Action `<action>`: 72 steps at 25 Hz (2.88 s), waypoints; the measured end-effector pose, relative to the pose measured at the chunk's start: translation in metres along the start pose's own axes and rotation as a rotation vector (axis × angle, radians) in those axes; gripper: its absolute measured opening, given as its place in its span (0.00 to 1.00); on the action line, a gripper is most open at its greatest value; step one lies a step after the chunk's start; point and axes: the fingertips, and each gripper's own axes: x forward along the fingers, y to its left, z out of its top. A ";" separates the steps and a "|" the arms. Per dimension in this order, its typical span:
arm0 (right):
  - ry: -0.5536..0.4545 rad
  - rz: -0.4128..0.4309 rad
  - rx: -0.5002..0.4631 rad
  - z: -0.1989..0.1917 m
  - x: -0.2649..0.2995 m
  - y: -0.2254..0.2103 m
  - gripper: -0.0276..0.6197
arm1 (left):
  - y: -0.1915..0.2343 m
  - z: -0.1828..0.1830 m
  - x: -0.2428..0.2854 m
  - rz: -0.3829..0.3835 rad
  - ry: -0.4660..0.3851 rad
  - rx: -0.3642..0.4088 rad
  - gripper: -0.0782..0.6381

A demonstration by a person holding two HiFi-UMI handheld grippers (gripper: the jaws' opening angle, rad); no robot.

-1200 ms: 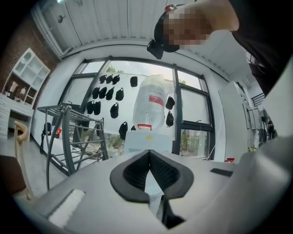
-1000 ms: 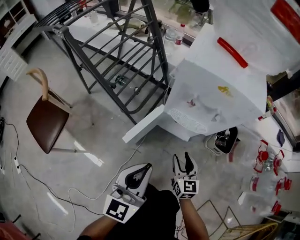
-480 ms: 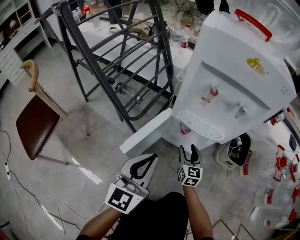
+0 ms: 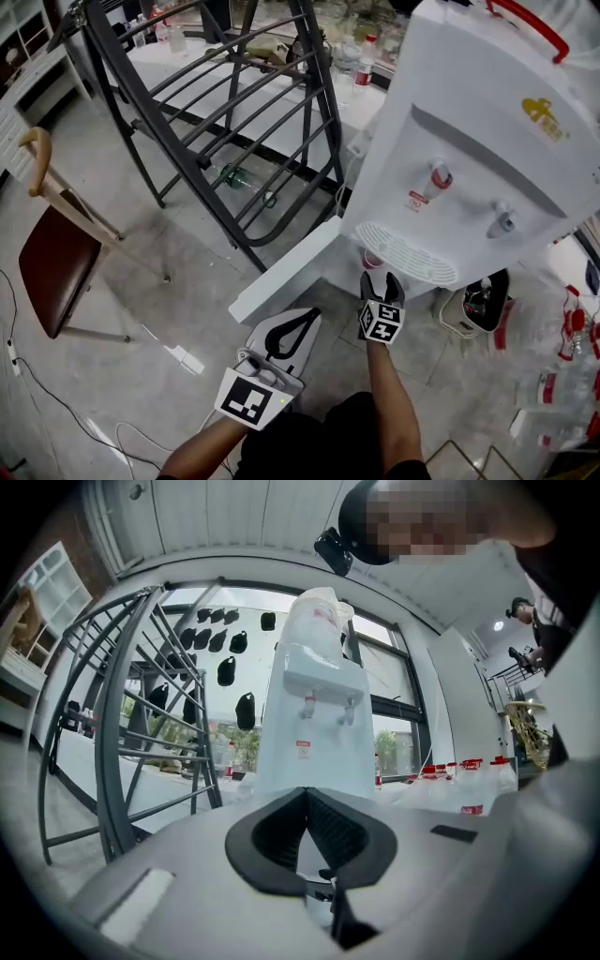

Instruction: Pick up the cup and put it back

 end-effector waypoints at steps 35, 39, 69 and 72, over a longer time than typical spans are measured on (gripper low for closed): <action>0.137 -0.074 -0.015 -0.055 0.102 -0.038 0.56 | 0.032 -0.058 0.046 -0.011 0.060 -0.044 0.12; 0.143 -0.043 -0.015 -0.053 0.088 -0.033 0.56 | 0.023 -0.053 0.044 -0.013 0.048 -0.046 0.12; 0.080 0.383 -0.071 0.163 -0.240 0.056 0.56 | -0.011 0.068 0.005 -0.018 -0.025 0.067 0.12; 0.017 0.370 -0.112 0.207 -0.245 0.046 0.56 | -0.015 0.072 0.006 -0.018 -0.028 0.065 0.12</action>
